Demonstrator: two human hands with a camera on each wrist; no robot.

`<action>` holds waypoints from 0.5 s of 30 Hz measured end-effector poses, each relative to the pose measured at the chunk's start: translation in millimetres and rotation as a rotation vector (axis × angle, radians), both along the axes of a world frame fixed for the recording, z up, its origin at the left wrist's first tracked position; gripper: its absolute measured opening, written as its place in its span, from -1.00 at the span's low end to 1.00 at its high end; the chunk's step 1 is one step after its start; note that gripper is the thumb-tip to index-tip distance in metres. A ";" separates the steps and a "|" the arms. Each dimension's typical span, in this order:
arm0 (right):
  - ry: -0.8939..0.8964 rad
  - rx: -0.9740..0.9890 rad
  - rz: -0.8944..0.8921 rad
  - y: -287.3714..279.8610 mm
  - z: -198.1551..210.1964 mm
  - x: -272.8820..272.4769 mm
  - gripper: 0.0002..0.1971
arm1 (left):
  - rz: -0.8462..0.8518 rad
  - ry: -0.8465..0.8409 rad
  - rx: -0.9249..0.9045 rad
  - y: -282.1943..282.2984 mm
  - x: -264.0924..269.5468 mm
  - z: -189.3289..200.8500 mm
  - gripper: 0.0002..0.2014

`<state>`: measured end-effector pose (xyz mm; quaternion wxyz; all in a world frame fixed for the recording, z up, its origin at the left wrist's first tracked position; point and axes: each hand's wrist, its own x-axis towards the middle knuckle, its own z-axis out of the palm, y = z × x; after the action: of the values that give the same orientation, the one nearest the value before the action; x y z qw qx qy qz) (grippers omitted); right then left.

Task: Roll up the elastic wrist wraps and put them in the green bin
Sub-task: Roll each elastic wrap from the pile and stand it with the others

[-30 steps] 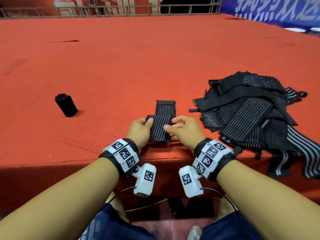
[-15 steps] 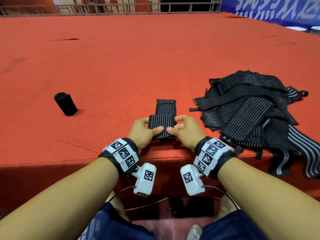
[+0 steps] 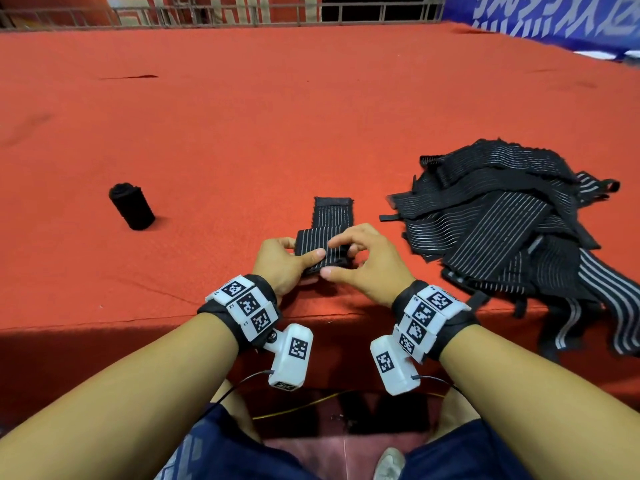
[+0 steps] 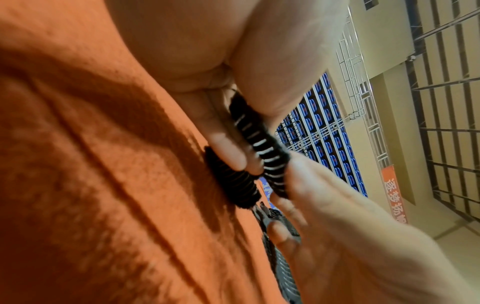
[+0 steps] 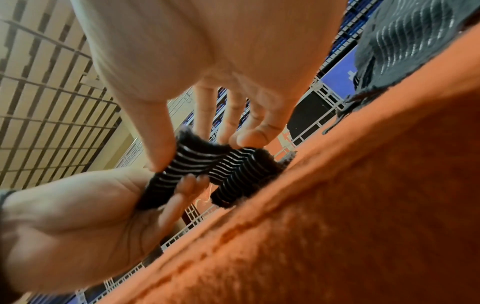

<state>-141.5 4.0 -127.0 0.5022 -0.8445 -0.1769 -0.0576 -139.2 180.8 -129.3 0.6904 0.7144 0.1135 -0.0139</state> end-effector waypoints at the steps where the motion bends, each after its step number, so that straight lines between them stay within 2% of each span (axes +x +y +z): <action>1: -0.009 -0.034 0.020 0.5 -2.2 0.2 -0.74 | -0.006 0.003 -0.007 -0.6 -0.3 0.4 -0.78; 4: -0.031 -0.050 -0.028 1.4 -10.8 3.0 -0.89 | -0.026 0.027 -0.048 -5.2 -3.0 4.8 -0.77; 6: 0.002 -0.007 -0.066 -0.2 -17.5 6.6 -0.96 | -0.003 -0.012 0.002 -6.2 -3.8 4.4 -0.77; 10: 0.097 0.124 -0.060 -3.2 -26.1 9.3 -0.85 | 0.004 -0.221 0.187 -3.1 -7.1 -1.5 -0.79; 13: 0.155 0.238 -0.079 -3.0 -28.0 8.6 -0.85 | -0.087 -0.298 0.187 -4.1 -12.6 -7.7 -0.94; 15: 0.152 0.268 -0.085 -3.1 -30.3 8.5 -0.80 | -0.111 -0.333 0.184 -4.6 -16.3 -12.7 -0.88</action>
<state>-133.0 1.0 -157.2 0.6196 -0.7784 -0.0933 -0.0376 -155.5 176.2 -142.0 0.6295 0.7721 -0.0407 0.0769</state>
